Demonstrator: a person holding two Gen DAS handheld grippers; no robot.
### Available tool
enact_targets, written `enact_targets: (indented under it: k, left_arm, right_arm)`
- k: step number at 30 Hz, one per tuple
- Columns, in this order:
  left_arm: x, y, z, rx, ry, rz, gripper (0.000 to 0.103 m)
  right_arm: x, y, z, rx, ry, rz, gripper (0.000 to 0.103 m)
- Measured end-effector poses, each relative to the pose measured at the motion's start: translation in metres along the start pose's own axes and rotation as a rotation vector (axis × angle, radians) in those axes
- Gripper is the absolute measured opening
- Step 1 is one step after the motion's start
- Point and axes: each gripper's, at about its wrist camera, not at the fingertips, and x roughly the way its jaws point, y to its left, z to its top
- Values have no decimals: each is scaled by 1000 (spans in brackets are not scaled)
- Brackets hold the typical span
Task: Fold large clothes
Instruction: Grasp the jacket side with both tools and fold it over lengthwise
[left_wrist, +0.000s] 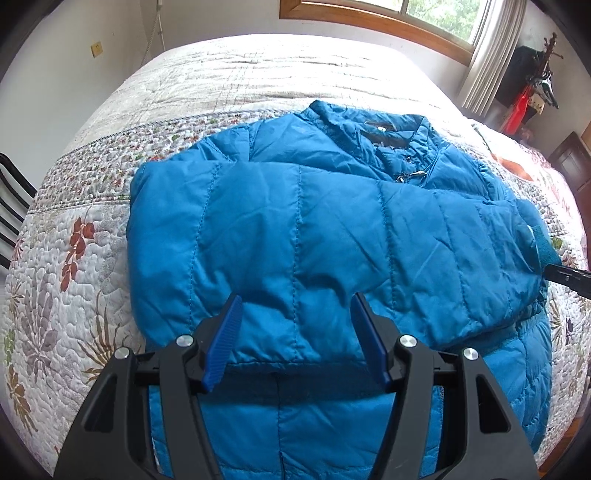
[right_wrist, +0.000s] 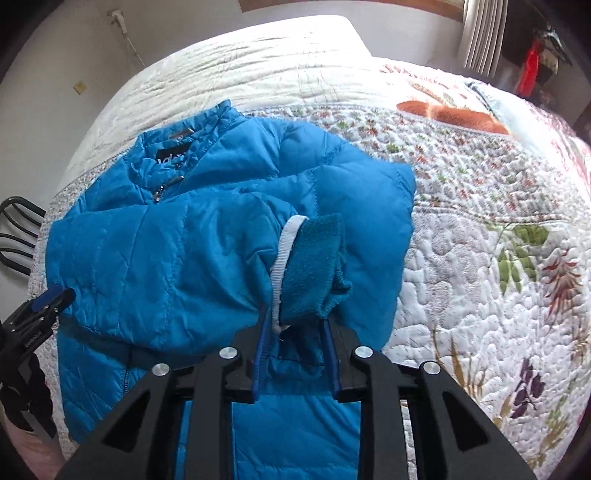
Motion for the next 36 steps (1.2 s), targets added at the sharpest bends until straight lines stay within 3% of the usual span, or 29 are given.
enact_targets:
  k: [5, 11, 16, 19, 21, 23, 25, 30, 33, 36]
  left_arm:
    - [2, -4, -1, -1, 7, -9, 60]
    - [27, -2, -6, 4, 54, 4, 62]
    - [28, 0, -6, 4, 60, 4, 60]
    - [11, 4, -9, 3, 45, 9, 61]
    - [-11, 9, -17, 11, 18, 12, 63]
    - [-31, 18, -30, 14, -4, 20, 76]
    - [-48, 31, -50, 9, 1, 37, 76]
    - [-70, 67, -117, -47, 82, 65, 77]
    - [-79, 85, -160, -107, 140, 23, 79]
    - [-79, 95, -197, -143, 185, 0, 81]
  right_arm:
    - [-4, 12, 3, -41, -18, -11, 26]
    - [48, 6, 4, -35, 85, -93, 21]
    - [48, 2, -1, -31, 66, -76, 20]
    - [21, -4, -9, -12, 23, -7, 21]
    - [-1, -8, -22, -19, -8, 33, 21]
    - [-20, -10, -43, -34, -16, 74, 27]
    - [-32, -14, -67, -40, -3, 113, 30]
    - [-45, -30, -146, -7, 71, 175, 47]
    - [-50, -36, -192, 11, 119, 169, 54]
    - [-51, -41, -226, 37, 151, 223, 63]
